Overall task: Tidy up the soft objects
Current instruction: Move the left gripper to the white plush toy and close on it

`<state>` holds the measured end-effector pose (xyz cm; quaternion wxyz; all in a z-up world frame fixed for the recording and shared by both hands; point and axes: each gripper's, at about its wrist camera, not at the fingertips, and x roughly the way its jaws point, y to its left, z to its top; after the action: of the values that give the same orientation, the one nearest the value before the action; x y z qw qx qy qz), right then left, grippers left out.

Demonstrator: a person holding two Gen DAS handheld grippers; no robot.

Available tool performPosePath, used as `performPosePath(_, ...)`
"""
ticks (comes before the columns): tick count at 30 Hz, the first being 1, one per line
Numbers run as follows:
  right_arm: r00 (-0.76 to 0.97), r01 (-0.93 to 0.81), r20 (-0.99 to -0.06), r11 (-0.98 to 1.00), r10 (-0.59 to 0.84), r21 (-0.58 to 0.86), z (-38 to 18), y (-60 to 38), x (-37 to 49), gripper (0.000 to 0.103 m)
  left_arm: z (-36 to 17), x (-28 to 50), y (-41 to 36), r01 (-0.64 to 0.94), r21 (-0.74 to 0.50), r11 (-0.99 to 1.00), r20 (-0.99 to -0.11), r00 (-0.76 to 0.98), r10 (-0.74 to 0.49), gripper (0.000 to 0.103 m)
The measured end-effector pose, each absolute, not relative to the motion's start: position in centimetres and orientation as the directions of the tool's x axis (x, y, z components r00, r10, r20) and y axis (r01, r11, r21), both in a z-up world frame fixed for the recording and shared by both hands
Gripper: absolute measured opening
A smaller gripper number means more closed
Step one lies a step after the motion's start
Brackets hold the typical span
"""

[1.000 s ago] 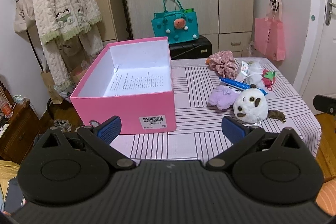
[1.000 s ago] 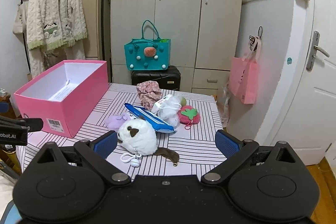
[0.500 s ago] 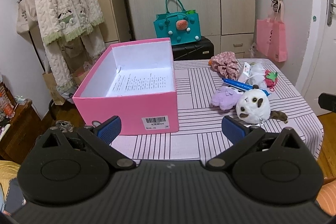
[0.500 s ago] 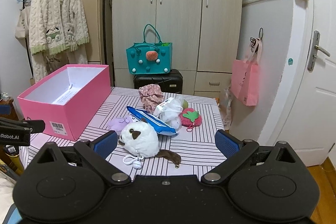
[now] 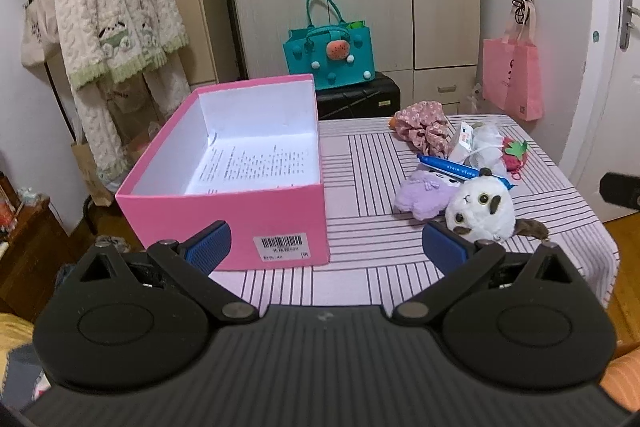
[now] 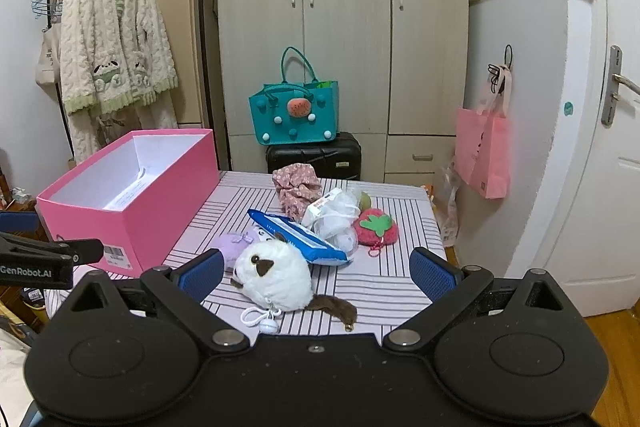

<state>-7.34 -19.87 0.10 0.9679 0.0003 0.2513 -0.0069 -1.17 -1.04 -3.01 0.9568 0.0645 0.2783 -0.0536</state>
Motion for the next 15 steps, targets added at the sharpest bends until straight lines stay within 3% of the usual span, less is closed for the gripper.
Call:
performPosePath(9, 0.903, -0.054, -0.427, 0.998, 0.043, -0.013, -0.4, -20.1, -6.0, 0.101, -4.2, 0.6, -1.2, 0.148, 0.072, 0.986, -0.486, 0.869, -0.095, 0.103)
performPosePath(15, 0.869, -0.131, -0.456, 0.979, 0.190, 0.159, -4.5, -22.3, -2.9, 0.101, -5.5, 2.4, -1.7, 0.204, 0.022, 0.979, -0.470, 0.866, -0.170, 0.103)
